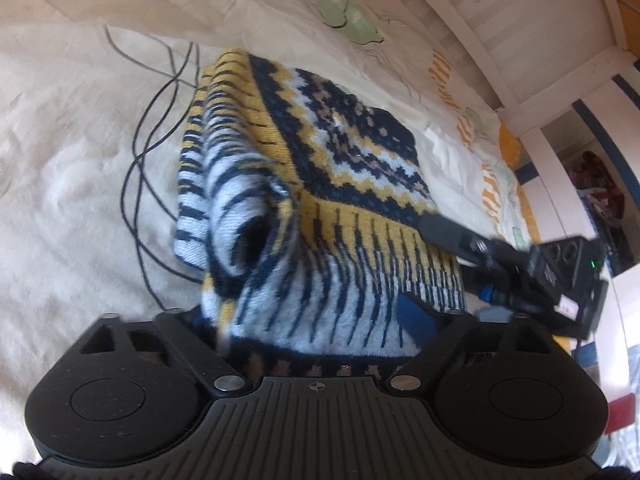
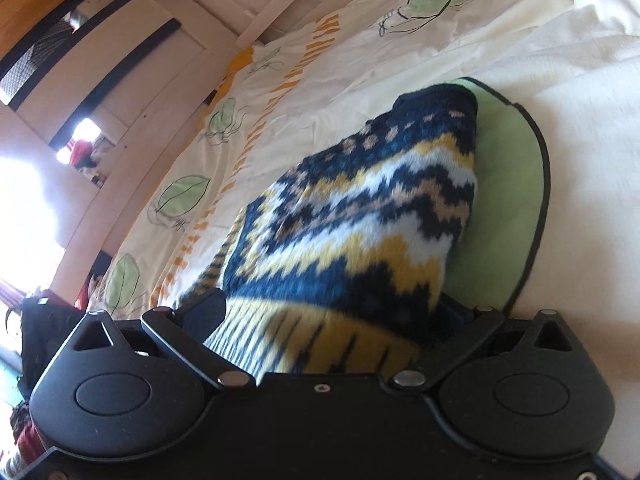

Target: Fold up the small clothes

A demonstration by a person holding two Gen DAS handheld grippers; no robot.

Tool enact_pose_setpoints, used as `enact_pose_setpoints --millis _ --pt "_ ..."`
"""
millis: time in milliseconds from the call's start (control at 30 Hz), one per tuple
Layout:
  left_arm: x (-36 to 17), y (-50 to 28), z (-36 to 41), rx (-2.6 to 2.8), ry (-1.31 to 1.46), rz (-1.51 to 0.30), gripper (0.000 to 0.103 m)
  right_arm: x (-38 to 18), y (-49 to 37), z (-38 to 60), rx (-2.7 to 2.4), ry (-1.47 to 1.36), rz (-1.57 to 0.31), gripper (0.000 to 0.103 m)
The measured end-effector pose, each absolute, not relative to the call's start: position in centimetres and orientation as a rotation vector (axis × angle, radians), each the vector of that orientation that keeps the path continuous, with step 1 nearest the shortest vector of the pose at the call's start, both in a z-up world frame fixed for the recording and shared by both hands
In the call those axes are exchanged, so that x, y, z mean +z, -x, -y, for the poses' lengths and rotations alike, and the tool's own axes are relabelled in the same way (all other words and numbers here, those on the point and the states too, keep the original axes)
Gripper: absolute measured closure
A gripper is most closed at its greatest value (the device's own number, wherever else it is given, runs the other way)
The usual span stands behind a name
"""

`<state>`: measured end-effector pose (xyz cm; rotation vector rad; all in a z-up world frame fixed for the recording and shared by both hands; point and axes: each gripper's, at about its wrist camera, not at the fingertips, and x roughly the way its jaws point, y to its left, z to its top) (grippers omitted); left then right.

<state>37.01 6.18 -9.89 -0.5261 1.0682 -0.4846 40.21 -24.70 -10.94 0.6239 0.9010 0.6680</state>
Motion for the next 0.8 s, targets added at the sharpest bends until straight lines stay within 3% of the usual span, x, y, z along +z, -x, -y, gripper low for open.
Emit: enact_pose_setpoints --millis 67,100,133,300,800 --pt "-10.1 -37.2 -6.5 -0.495 0.557 -1.077 0.04 -10.8 -40.1 24.6 0.646 -0.609 -0.905 0.006" --pt "-10.3 -37.2 -6.8 -0.503 0.577 -1.083 0.05 -10.7 -40.1 24.4 0.622 -0.594 -0.917 0.027" --pt "-10.4 -37.1 -6.9 -0.512 0.597 -1.091 0.056 -10.6 -40.1 24.3 0.587 -0.572 -0.93 0.04" --pt "-9.8 -36.1 -7.0 -0.534 0.615 -1.106 0.063 -8.9 -38.5 24.9 0.54 -0.596 -0.924 0.047" --pt "-7.7 -21.2 -3.6 -0.641 0.596 -1.218 0.063 -5.1 -22.4 28.3 0.464 -0.569 -1.016 0.046"
